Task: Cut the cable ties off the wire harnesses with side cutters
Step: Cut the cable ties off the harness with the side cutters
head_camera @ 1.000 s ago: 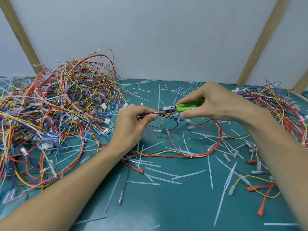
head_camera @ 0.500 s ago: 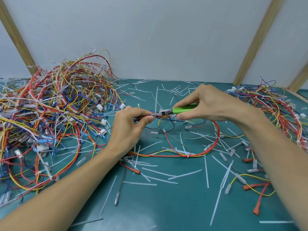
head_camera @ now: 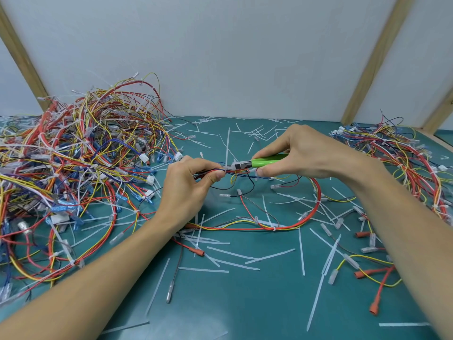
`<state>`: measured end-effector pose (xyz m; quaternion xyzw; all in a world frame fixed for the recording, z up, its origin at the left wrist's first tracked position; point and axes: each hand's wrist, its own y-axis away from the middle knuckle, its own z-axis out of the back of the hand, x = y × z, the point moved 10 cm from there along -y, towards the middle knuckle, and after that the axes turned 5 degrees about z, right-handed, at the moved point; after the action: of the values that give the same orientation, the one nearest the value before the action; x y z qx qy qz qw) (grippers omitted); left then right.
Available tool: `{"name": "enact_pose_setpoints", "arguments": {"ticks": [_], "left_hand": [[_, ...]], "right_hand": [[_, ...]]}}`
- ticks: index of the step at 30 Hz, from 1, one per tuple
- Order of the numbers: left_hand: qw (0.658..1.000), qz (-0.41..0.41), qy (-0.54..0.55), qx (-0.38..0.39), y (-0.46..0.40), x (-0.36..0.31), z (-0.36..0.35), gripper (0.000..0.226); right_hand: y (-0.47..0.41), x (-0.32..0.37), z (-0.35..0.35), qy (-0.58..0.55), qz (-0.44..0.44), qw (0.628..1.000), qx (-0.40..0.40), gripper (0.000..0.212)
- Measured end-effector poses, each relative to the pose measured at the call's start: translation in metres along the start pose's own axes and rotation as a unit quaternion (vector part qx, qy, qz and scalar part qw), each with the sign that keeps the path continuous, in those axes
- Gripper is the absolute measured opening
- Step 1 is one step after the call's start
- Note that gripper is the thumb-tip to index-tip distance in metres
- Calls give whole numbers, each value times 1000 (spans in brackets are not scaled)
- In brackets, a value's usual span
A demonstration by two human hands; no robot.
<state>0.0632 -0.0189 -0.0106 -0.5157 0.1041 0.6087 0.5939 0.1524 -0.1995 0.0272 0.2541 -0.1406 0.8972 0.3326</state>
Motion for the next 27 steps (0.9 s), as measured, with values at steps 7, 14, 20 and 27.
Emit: {"name": "enact_pose_setpoints", "arguments": {"ticks": [7,14,20,27], "left_hand": [[1000,-2,-5,-1,0,-1,1,8],[1000,-1,-5,2,0,-2,1,8],[1000,1,-1,2,0,-2,1,7],[1000,13,29,1,-3,2,3,3]], "right_hand": [[-1,0,0,-4,4,1000,1,19],[-1,-1,0,-3,6,1000,-1,20],[-2,-2,0,-4,6,1000,-6,19],[-2,3,8,-55,12,997,-47,17]]}}
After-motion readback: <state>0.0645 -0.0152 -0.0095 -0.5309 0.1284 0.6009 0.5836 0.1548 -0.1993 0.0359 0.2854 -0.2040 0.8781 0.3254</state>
